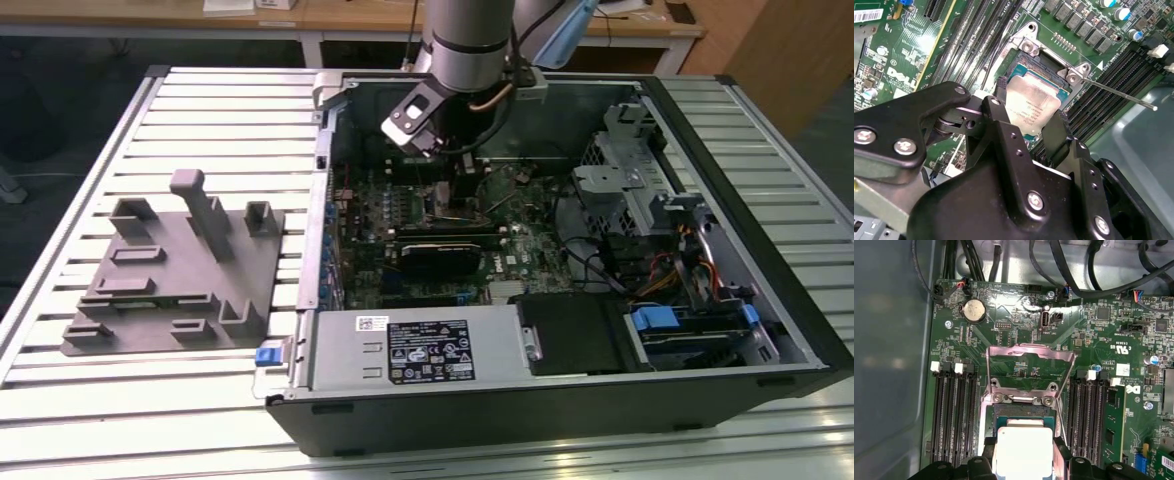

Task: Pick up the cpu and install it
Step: 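Place the cpu into insertion slot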

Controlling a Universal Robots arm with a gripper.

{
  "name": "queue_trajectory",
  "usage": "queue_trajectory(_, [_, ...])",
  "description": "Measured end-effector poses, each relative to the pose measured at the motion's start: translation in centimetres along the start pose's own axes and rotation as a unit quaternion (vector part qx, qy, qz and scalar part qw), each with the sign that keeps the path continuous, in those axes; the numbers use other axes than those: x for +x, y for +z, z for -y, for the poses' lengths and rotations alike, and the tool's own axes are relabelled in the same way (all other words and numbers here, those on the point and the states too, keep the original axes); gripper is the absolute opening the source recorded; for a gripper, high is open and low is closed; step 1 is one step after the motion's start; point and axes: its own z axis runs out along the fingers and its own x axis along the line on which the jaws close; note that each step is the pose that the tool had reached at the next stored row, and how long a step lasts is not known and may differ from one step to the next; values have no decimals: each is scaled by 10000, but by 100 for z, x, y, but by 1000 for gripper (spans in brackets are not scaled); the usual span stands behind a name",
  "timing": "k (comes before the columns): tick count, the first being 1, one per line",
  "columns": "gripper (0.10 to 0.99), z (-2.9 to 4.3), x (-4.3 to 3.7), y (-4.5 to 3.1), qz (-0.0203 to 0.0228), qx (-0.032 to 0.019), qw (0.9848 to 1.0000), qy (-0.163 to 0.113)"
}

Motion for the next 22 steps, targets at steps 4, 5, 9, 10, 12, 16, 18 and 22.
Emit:
queue_trajectory(4, [533, 0, 3, 14, 1, 0, 10000, 40])
queue_trajectory(5, [533, 0, 3, 17, 4, 0, 10000, 67])
queue_trajectory(9, [533, 0, 7, 34, 8, 2, 9999, 141])
queue_trajectory(10, [533, 0, 9, 39, 8, 1, 9999, 144])
queue_trajectory(12, [533, 0, 12, 51, 8, 1, 9999, 149])
queue_trajectory(16, [533, 0, 13, 67, 8, 2, 9999, 161])
queue_trajectory(18, [533, 0, 13, 73, 8, 2, 9999, 166])
queue_trajectory(22, [533, 1, 13, 85, 9, 2, 9998, 174])
